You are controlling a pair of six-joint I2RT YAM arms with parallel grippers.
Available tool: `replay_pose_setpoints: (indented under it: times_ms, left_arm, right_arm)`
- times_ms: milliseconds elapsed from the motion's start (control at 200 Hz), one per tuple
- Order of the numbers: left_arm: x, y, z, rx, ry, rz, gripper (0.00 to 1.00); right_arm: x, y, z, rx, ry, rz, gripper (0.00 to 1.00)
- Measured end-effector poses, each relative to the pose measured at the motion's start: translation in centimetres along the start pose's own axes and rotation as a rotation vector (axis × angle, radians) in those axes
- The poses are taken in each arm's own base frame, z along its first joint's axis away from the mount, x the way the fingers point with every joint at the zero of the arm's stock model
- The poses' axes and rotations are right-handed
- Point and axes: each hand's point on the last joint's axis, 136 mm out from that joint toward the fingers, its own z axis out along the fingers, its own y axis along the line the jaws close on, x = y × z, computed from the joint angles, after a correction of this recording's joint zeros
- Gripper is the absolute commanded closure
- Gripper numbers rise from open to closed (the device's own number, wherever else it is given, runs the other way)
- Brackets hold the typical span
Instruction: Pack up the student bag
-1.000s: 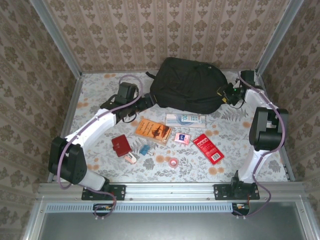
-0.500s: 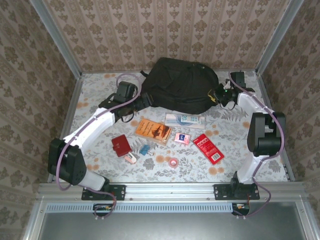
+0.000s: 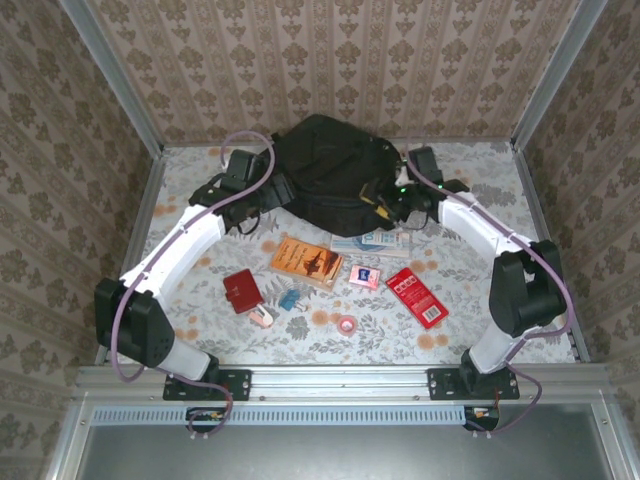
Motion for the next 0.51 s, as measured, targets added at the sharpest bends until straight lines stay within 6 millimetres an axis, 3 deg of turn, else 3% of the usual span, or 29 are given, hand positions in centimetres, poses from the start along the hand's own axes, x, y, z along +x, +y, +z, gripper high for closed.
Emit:
replay_pose_setpoints:
  times_ms: [75, 190, 325, 410, 505]
  left_arm:
    - [-0.5, 1.9, 0.4, -0.041, -0.002, -0.050, 0.00]
    - [-0.9, 4.9, 1.5, -0.107, 0.009, -0.134, 0.00]
    - [-0.7, 6.0, 3.4, -0.156, 0.043, -0.160, 0.00]
    - [-0.9, 5.8, 4.9, -0.173, 0.062, -0.158, 0.00]
    - [-1.8, 5.5, 6.9, -0.182, 0.071, -0.164, 0.00]
  right_arm:
    - [1.7, 0.2, 0.1, 0.028, 0.049, -0.061, 0.20]
    - [0.8, -0.5, -1.0, 0.100, 0.033, -0.145, 0.18]
    - [-2.7, 0.0, -3.6, 0.188, -0.065, -0.265, 0.20]
    - [-5.4, 0.9, -5.0, 0.216, -0.143, -0.339, 0.15]
    - [-9.1, 1.5, -5.3, 0.244, -0.192, -0.383, 0.14]
